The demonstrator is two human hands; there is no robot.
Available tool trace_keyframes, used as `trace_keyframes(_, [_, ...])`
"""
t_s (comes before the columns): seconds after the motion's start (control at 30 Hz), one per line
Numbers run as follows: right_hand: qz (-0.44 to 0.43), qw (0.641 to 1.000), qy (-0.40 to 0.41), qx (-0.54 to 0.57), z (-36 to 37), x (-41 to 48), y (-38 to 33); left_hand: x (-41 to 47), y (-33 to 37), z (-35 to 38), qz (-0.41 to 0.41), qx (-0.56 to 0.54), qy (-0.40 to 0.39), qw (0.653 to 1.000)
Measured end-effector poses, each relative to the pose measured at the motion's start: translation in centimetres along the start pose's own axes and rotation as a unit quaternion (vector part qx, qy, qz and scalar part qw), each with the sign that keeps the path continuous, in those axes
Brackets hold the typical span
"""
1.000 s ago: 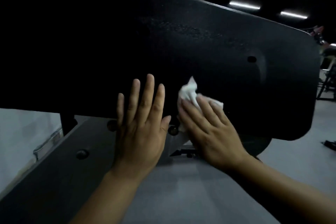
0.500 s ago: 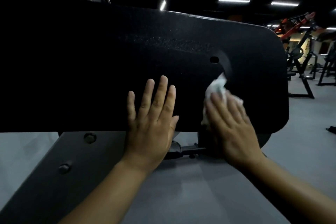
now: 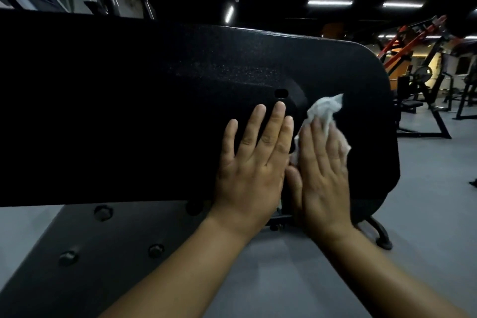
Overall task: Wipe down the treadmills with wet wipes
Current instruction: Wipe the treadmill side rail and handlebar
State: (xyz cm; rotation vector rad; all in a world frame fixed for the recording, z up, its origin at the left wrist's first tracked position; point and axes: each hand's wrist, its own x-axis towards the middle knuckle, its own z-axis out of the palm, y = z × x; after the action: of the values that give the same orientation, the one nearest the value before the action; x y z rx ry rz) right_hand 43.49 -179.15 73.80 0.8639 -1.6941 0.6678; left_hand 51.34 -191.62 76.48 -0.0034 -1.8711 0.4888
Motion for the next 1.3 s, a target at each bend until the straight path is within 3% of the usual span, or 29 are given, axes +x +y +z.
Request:
trace_keyframes(0.07, [-0.091, 0.994, -0.031, -0.042, 0.0, -2.4, 1.7, -0.2, -0.2, 0.2, 0.011, 0.004, 0.004, 1.000])
trace_keyframes(0.13, [-0.119, 0.989, -0.045, -0.077, -1.1, -3.4, 4.5, -0.3, -0.4, 0.2, 0.017, 0.005, 0.005, 1.000])
trace_keyframes(0.27, [0.077, 0.996, 0.023, -0.037, -2.5, 2.0, 5.2, 0.0, 0.0, 0.2, 0.009, 0.002, 0.003, 1.000])
trace_keyframes(0.3, [0.086, 0.995, 0.034, -0.022, -2.4, 3.4, 4.2, -0.1, -0.1, 0.2, 0.009, 0.001, 0.005, 1.000])
trace_keyframes(0.43, [-0.094, 0.995, -0.020, -0.034, -1.1, 1.2, 2.8, 0.0, -0.4, 0.1, 0.020, 0.007, 0.008, 1.000])
trace_keyframes(0.5, [-0.126, 0.989, -0.039, -0.068, -1.9, -0.7, 4.6, -0.1, -0.5, -0.2, 0.028, 0.007, 0.000, 1.000])
trace_keyframes(0.67, [0.095, 0.994, 0.046, -0.005, -3.1, 6.7, 4.0, 2.7, -3.1, -1.9, 0.054, -0.009, 0.014, 0.998])
trace_keyframes(0.77, [0.022, 1.000, 0.011, 0.018, -2.2, 8.4, 0.9, 5.9, -5.6, -2.3, -0.005, 0.008, 0.030, 0.999])
trace_keyframes(0.87, [-0.080, 0.995, -0.052, -0.019, -3.0, 5.1, 2.3, 6.2, -6.2, -2.2, 0.007, 0.033, 0.005, 0.999])
trace_keyframes(0.97, [0.009, 0.999, -0.032, -0.013, -4.0, 7.2, 3.9, 6.0, -6.0, -2.1, 0.003, 0.040, 0.002, 0.999])
trace_keyframes(1.07, [0.106, 0.994, -0.001, 0.016, -3.8, 13.0, 1.0, 6.3, -6.0, -2.4, 0.012, 0.040, 0.005, 0.999])
trace_keyframes(1.23, [-0.077, 0.993, -0.081, -0.022, -3.4, 10.2, -0.6, 5.7, -9.6, -4.1, 0.038, 0.046, -0.028, 0.998])
trace_keyframes(1.3, [-0.075, 0.992, -0.093, -0.031, -4.2, 9.6, 1.1, 5.2, -12.4, -5.1, 0.009, 0.070, -0.046, 0.996])
